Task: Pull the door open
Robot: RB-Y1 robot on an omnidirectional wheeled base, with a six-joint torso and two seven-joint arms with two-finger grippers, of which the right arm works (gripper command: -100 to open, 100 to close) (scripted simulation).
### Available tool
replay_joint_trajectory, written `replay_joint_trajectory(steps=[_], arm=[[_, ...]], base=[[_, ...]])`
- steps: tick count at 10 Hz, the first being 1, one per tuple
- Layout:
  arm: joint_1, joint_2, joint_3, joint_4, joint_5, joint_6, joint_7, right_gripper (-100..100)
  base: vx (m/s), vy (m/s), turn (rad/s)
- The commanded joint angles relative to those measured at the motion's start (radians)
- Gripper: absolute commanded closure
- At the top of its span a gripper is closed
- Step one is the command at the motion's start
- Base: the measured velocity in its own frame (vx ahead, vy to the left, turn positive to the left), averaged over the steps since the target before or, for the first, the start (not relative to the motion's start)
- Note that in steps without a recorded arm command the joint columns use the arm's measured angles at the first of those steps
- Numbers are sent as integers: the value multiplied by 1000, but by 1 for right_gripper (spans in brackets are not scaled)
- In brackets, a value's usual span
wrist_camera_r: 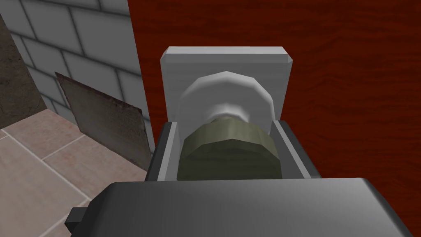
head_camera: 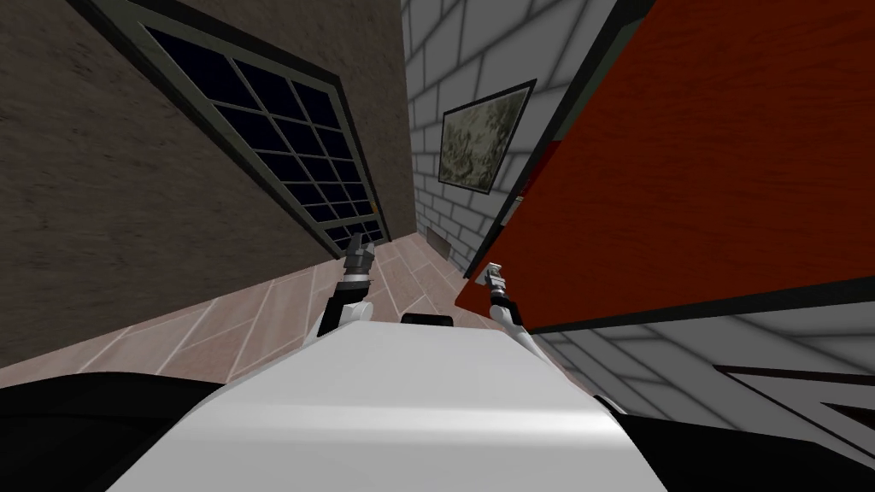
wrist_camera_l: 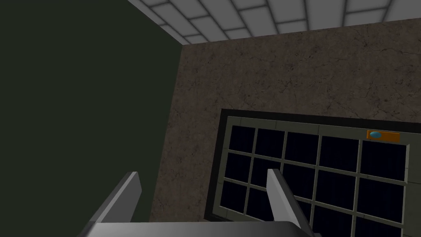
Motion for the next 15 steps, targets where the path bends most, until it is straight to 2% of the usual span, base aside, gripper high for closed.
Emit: replay_joint_trajectory(steps=[1, 2, 3, 13, 14, 15], arm=[[5, -15, 14, -9, 4, -7, -16, 100], [8, -23, 22, -13, 6, -11, -24, 100], [6, -18, 16, -11, 4, -6, -17, 100], [37, -100, 95, -42, 38, -50, -109, 100], [39, -105, 100, -44, 40, -53, -114, 100], [36, -102, 95, -41, 38, -50, -109, 100]], base=[[-232, -53, 115], [-235, -18, 109], [-102, -3, 27], [-200, -53, 130], [-192, -21, 76], [-74, -9, 15]])
